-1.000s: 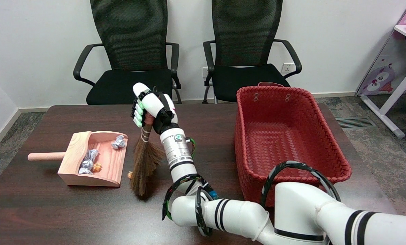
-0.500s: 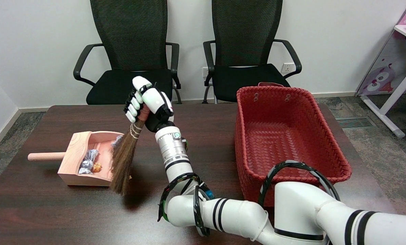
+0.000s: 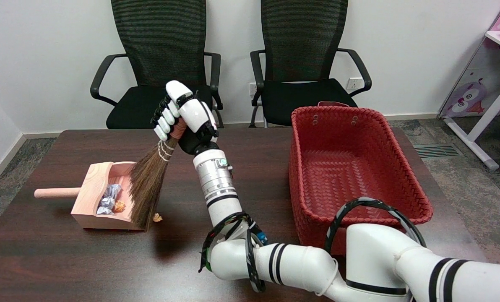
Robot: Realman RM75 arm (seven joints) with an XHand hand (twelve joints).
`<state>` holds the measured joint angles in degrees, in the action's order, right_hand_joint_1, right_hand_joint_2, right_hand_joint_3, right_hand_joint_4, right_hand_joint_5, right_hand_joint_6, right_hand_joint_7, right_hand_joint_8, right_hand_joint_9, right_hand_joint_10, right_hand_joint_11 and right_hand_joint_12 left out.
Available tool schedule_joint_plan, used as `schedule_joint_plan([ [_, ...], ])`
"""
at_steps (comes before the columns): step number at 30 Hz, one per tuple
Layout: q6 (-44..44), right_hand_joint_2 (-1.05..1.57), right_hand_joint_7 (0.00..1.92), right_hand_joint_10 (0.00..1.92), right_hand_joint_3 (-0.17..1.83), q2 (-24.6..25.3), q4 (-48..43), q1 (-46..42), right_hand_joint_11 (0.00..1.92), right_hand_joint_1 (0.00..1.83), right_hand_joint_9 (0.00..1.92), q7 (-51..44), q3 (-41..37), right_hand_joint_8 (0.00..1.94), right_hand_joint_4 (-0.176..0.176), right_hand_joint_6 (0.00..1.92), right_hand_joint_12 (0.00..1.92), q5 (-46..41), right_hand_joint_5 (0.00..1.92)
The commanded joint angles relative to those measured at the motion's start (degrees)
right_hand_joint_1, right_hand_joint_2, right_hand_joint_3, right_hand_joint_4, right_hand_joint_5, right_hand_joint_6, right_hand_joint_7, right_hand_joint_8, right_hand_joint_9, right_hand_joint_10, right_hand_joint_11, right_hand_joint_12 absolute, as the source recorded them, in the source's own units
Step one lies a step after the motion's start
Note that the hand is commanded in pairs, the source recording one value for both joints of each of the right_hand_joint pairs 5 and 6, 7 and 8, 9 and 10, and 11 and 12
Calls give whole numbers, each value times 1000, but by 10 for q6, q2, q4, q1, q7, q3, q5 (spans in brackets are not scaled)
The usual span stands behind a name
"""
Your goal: Sweep the paper ball into the dustpan.
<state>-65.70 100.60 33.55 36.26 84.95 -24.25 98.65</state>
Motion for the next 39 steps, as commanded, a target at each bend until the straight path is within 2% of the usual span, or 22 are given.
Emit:
schedule_joint_plan([
  [1,-1,1571,1920,1920,1141,-39,156,-82,1920,596,1920,-371,-8,1920,38,1920,1920,48,1920],
  [8,60,1571,1920,1920,1184,7,93,-68,1920,634,1920,-472,-3,1920,42,1920,1920,44,1920],
  [13,69,1571,1920,1920,1237,36,32,-63,1920,648,1920,-500,-1,1920,45,1920,1920,51,1920],
  [21,73,1571,1920,1920,1307,58,18,-58,1920,681,1920,-605,-1,1920,45,1920,1920,52,1920],
  [26,84,1571,1920,1920,1364,65,6,-51,1920,689,1920,-616,-1,1920,46,1920,1920,49,1920],
  [31,118,1571,1920,1920,1435,70,7,-41,1920,688,1920,-587,-7,1920,47,1920,1920,44,1920],
  [36,145,1571,1920,1920,1560,72,-18,-23,1920,643,1920,-404,-3,1920,42,1920,1920,40,1920],
  [39,148,1514,1920,1920,1592,72,-26,-18,1920,650,1920,-326,-2,1920,39,1920,1920,43,1920],
])
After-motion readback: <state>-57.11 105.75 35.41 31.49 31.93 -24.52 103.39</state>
